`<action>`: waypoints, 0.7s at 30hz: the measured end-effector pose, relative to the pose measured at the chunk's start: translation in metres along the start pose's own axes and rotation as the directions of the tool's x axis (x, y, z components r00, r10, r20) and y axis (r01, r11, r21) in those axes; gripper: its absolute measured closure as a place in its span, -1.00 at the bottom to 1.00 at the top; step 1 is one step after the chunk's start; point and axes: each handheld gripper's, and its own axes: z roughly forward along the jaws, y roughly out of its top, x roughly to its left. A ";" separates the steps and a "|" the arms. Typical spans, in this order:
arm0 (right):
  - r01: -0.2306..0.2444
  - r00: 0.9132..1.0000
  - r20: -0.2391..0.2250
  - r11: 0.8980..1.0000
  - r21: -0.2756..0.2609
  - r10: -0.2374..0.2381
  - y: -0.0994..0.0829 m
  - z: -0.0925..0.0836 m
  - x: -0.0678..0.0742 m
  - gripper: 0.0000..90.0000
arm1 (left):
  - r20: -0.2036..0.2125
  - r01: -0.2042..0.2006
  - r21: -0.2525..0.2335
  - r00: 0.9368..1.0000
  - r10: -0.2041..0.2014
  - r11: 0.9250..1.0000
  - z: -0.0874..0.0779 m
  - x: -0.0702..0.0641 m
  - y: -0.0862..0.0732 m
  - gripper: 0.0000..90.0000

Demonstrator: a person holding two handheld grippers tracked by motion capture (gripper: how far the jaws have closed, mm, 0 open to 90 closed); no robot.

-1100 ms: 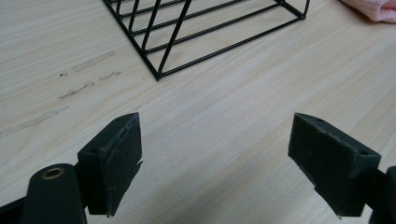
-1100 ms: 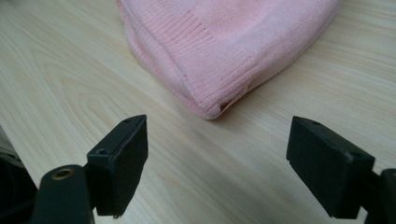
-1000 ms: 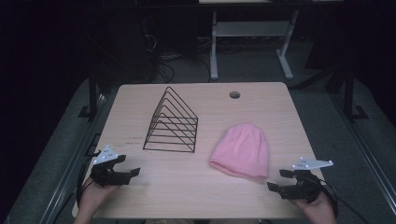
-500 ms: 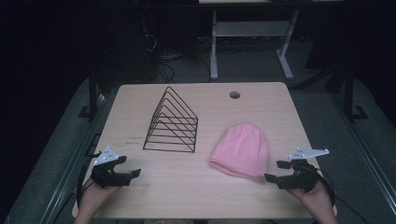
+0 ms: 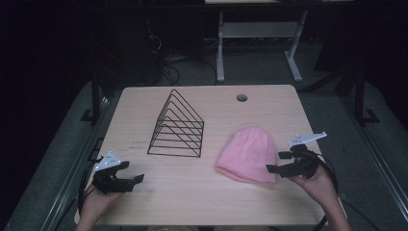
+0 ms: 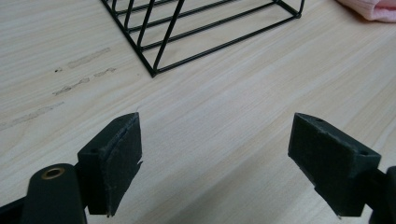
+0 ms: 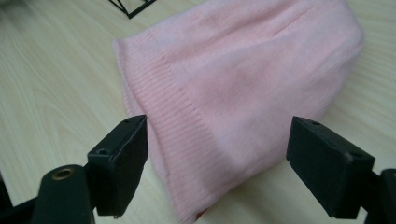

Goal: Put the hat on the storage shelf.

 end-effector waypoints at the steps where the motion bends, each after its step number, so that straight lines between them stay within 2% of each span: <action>1: -0.005 1.000 -0.004 1.000 0.010 0.006 0.004 0.001 -0.003 -0.55 | 0.001 -0.002 0.000 1.000 0.002 1.000 0.000 0.000 0.000 -0.61; 3: -0.016 1.000 -0.006 1.000 0.014 0.016 0.014 0.003 -0.010 -0.54 | 0.001 -0.008 0.013 1.000 0.008 1.000 0.000 -0.001 0.000 -0.61; 9: -0.038 0.999 -0.014 0.998 0.041 0.039 0.031 0.010 -0.027 -0.52 | 0.005 0.007 0.006 1.000 -0.007 1.000 0.001 0.001 0.000 -0.61; 13: -0.043 0.999 -0.015 0.998 0.053 0.044 0.040 0.017 -0.035 -0.51 | 0.005 -0.005 0.017 1.000 0.005 1.000 0.002 0.002 0.000 -0.61; 21: -0.051 0.999 -0.016 0.994 0.094 0.052 0.067 0.038 -0.054 -0.49 | 0.000 -0.003 0.013 1.000 0.003 1.000 0.000 0.002 -0.001 -0.61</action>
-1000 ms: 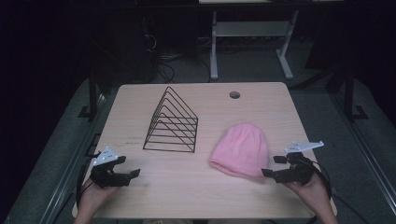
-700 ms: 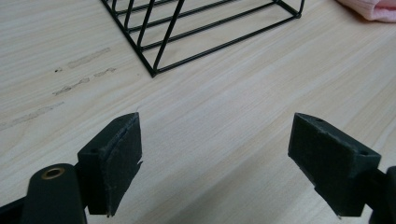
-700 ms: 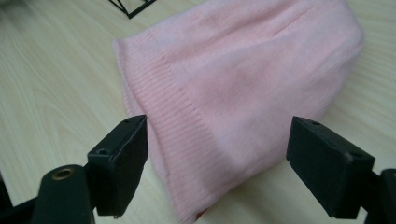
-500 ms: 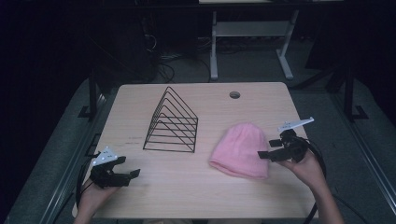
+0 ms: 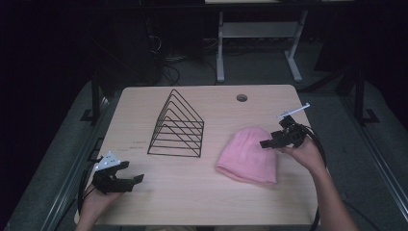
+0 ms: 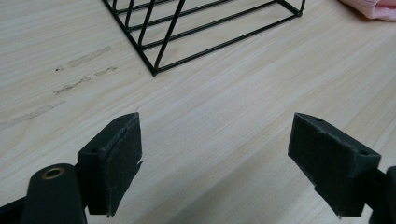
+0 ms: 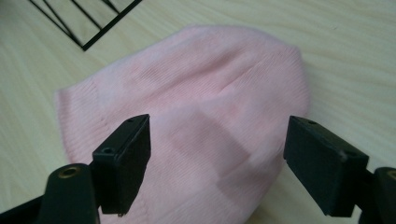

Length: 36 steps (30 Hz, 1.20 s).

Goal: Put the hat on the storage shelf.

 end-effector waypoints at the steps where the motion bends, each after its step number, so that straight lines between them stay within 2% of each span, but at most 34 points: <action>1: -0.005 1.000 -0.002 1.000 0.004 0.005 0.003 0.002 -0.002 -0.49 | -0.001 0.001 0.000 1.000 -0.001 1.000 0.000 0.000 0.000 -0.61; 5: -0.034 0.999 -0.010 0.999 0.039 0.035 0.015 0.011 -0.015 -0.43 | 0.002 0.000 0.001 1.000 0.000 1.000 0.002 0.001 0.000 -0.61; 9: -0.051 0.998 -0.023 0.997 0.050 0.053 0.018 0.017 -0.022 -0.38 | -0.003 -0.009 0.010 1.000 0.009 1.000 0.002 0.001 0.001 -0.61; 10: -0.055 0.998 -0.019 0.996 0.071 0.056 0.022 0.023 -0.026 -0.37 | -0.003 -0.005 0.011 1.000 0.005 1.000 0.002 0.001 0.000 -0.61; 17: -0.071 0.997 -0.022 0.993 0.093 0.073 0.032 0.034 -0.034 -0.31 | -0.004 0.000 0.008 1.000 0.000 1.000 0.003 0.005 0.000 -0.61; 19: -0.093 0.995 -0.026 0.990 0.105 0.096 0.035 0.039 -0.037 -0.29 | -0.005 -0.006 0.018 1.000 0.006 1.000 0.002 0.007 0.000 -0.61; 22: -0.105 0.994 -0.024 0.988 0.112 0.108 0.037 0.043 -0.039 -0.25 | -0.009 -0.006 0.017 1.000 0.007 1.000 0.002 0.008 0.000 -0.61; 25: -0.125 0.992 -0.011 0.982 0.142 0.128 0.038 0.049 -0.044 -0.08 | -0.010 -0.001 0.013 1.000 0.001 1.000 0.002 0.008 0.000 -0.61; 30: -0.128 0.991 -0.015 0.979 0.161 0.132 0.038 0.054 -0.045 0.07 | -0.009 -0.010 0.022 1.000 0.010 1.000 0.002 0.007 0.000 -0.61; 31: -0.135 0.990 -0.011 0.974 0.183 0.139 0.037 0.057 -0.045 0.10 | -0.009 -0.011 0.023 1.000 0.011 1.000 0.003 0.007 0.000 -0.61; 36: -0.151 0.988 -0.017 0.972 0.178 0.156 0.035 0.059 -0.046 0.14 | -0.011 -0.004 0.019 1.000 0.004 1.000 0.002 0.008 0.000 -0.61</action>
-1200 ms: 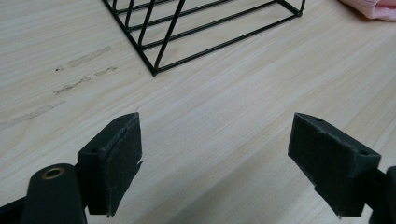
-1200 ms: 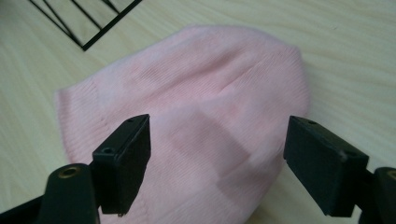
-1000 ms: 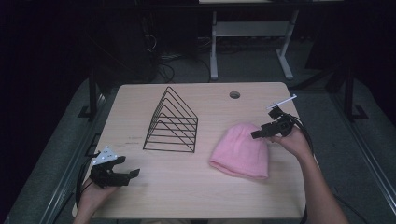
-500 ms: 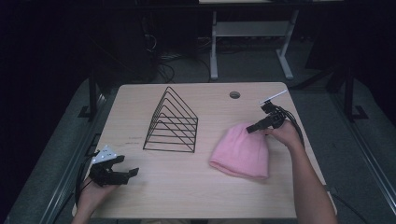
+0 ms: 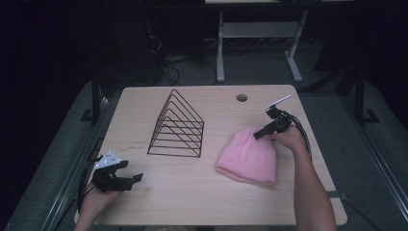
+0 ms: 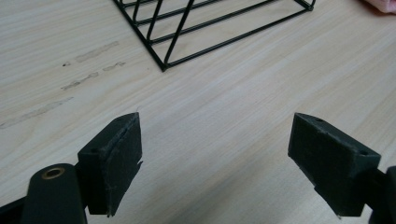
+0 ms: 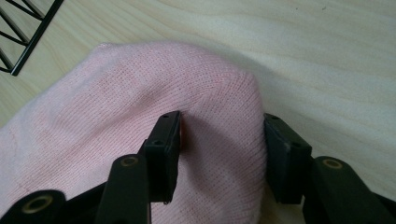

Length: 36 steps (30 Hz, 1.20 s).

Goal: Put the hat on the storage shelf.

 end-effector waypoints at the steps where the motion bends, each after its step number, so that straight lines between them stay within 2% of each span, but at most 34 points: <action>1: -0.007 1.000 -0.001 1.000 0.000 0.007 -0.001 0.000 0.000 0.17 | -0.002 0.011 -0.009 1.000 -0.011 1.000 0.000 0.000 0.000 -0.61; 10: -0.031 0.999 -0.024 1.000 -0.003 0.030 -0.004 0.005 -0.004 0.38 | -0.008 0.015 -0.002 1.000 -0.015 1.000 -0.002 0.000 -0.002 -0.61; 15: -0.040 0.999 -0.034 0.999 -0.017 0.039 -0.007 0.006 -0.004 0.60 | -0.008 0.013 -0.004 1.000 -0.014 1.000 -0.002 0.001 -0.002 -0.61; 19: -0.046 0.998 -0.042 0.999 -0.027 0.045 -0.008 0.003 -0.003 0.66 | -0.005 0.014 -0.005 1.000 -0.014 1.000 -0.001 0.000 -0.002 -0.61; 22: -0.025 0.998 -0.053 0.999 -0.028 0.023 -0.007 0.000 0.001 0.67 | -0.004 0.004 0.006 1.000 -0.004 1.000 -0.001 0.000 -0.002 -0.61; 26: 0.008 0.997 -0.080 0.998 -0.056 -0.013 -0.006 -0.009 0.011 0.68 | 0.002 0.005 0.015 1.000 -0.005 1.000 0.001 -0.001 -0.001 -0.61; 29: 0.039 0.996 -0.073 0.997 -0.071 -0.044 -0.003 -0.016 0.018 0.68 | 0.010 0.018 0.014 1.000 -0.018 1.000 0.002 -0.002 -0.001 -0.61; 31: 0.074 0.994 -0.078 0.993 -0.096 -0.082 0.000 -0.026 0.029 0.68 | 0.010 0.015 0.018 1.000 -0.015 1.000 0.002 -0.002 -0.001 -0.61; 36: 0.110 0.988 -0.090 0.985 -0.131 -0.122 0.004 -0.039 0.041 0.69 | 0.014 0.014 -0.009 1.000 -0.014 1.000 0.001 -0.003 0.001 -0.61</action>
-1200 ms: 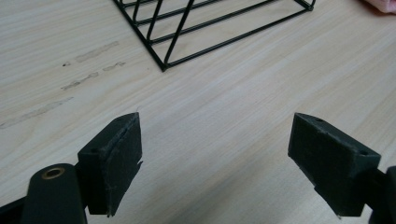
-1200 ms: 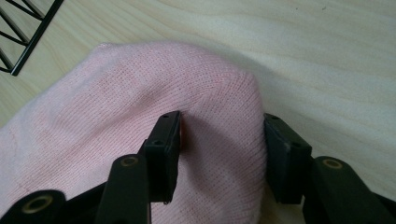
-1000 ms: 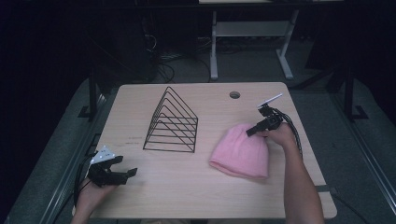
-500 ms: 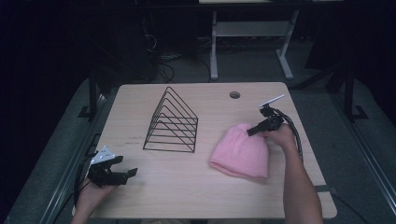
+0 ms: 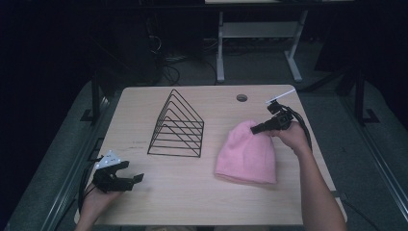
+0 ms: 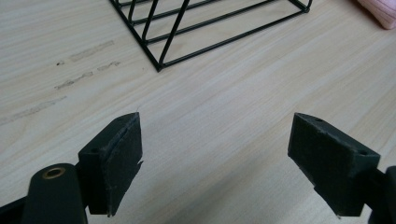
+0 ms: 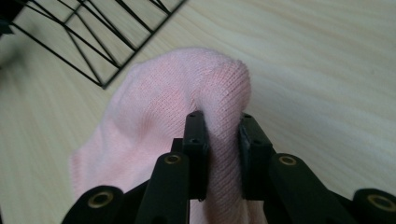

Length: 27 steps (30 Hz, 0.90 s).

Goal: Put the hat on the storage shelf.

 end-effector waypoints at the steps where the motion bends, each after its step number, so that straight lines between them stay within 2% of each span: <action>1: 0.008 1.000 0.000 1.000 -0.004 -0.008 0.002 -0.003 0.003 0.69 | 0.001 0.002 -0.003 1.000 -0.002 1.000 -0.001 0.000 0.000 -0.61; 5: 0.030 1.000 -0.004 0.999 -0.030 -0.030 0.008 -0.015 0.013 0.70 | 0.005 0.015 -0.019 1.000 -0.015 1.000 -0.002 0.003 0.002 -0.61; 8: 0.066 0.998 -0.005 0.995 -0.069 -0.067 0.014 -0.030 0.023 0.70 | 0.024 0.028 -0.041 0.999 -0.027 0.999 -0.004 0.005 0.008 -0.61; 10: 0.077 0.997 -0.003 0.994 -0.073 -0.077 0.015 -0.033 0.024 0.70 | 0.026 0.029 -0.049 0.999 -0.027 0.998 -0.005 0.006 0.011 -0.61; 12: 0.091 0.996 -0.001 0.992 -0.084 -0.091 0.018 -0.040 0.030 0.70 | 0.053 0.052 -0.063 0.997 -0.049 0.997 -0.006 0.007 0.016 -0.59; 13: 0.108 0.994 0.001 0.990 -0.094 -0.108 0.020 -0.046 0.033 0.70 | 0.064 0.056 -0.069 0.997 -0.052 0.996 -0.007 0.007 0.019 -0.52; 16: 0.116 0.993 0.006 0.988 -0.101 -0.116 0.022 -0.051 0.036 0.70 | 0.088 0.060 -0.083 0.995 -0.052 0.995 -0.009 0.008 0.026 -0.52; 24: 0.169 0.986 0.033 0.978 -0.123 -0.166 0.037 -0.072 0.054 0.71 | 0.106 0.015 -0.090 0.994 -0.005 0.996 -0.019 0.014 0.047 -0.53; 27: 0.190 0.982 0.044 0.973 -0.128 -0.186 0.043 -0.078 0.061 0.71 | 0.103 -0.025 -0.087 0.994 0.034 0.996 -0.023 0.015 0.056 -0.52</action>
